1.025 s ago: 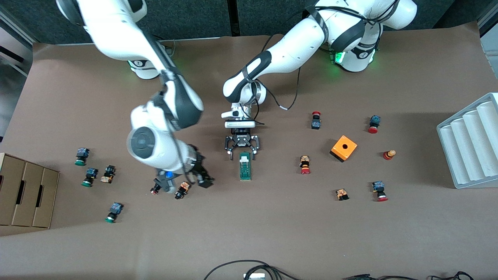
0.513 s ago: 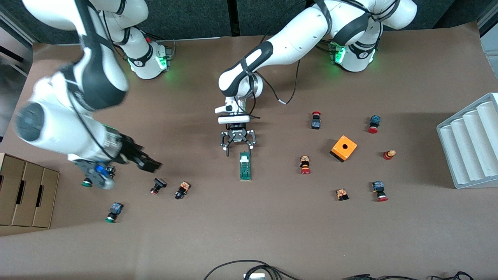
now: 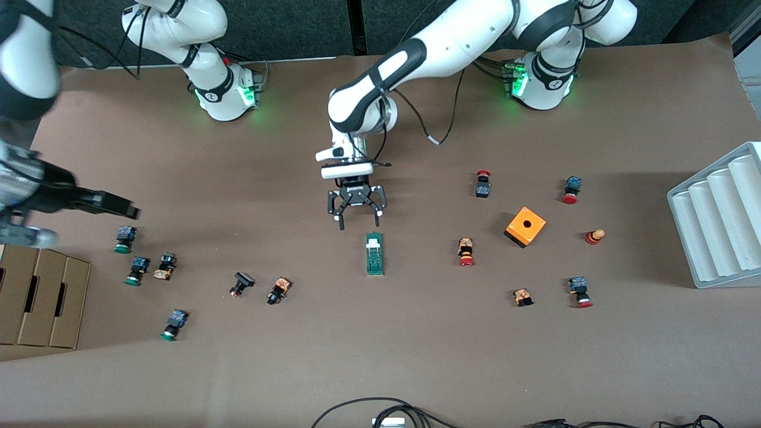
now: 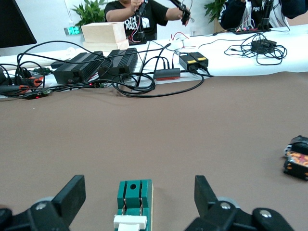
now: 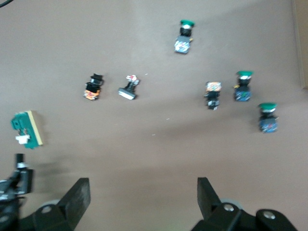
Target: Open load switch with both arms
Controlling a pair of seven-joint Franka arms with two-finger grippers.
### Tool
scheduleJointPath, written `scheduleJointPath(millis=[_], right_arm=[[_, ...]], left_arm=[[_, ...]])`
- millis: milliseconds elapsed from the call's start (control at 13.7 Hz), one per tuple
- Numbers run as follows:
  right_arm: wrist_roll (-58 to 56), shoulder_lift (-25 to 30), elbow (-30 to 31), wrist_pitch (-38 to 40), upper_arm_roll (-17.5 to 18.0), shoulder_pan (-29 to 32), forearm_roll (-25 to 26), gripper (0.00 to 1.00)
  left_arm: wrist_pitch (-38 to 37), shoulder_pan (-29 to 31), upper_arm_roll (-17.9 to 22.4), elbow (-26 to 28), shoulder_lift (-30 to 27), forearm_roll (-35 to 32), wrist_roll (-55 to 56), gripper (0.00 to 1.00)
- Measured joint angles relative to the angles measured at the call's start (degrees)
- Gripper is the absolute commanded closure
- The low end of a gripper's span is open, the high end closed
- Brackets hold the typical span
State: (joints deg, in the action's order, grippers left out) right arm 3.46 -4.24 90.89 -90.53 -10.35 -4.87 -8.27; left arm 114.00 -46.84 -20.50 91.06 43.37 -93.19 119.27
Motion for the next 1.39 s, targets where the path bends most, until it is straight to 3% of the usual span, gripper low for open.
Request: scheduleJointPath(millis=[220,806,1392], right_arm=[[-4.7,0.9,0.6,0.0,-1.9,1.0,0.6,0.01],[-5.6,0.9,0.6,-0.5,-1.3,0.4,6.2,0.01],[-6.3,0.1,0.6,-3.4,-1.0,0.4,7.9,0.01]], left_arm=[[0.2,0.0,-0.4,-0.1,-4.5,8.1,-7.7,0.0],[1.9,2.6,-0.4,-0.2,-16.1,27.5,-27.1,0.0],[2.2,9.7,-1.5,-1.4,-27.6,49.5,-48.2,0.0]])
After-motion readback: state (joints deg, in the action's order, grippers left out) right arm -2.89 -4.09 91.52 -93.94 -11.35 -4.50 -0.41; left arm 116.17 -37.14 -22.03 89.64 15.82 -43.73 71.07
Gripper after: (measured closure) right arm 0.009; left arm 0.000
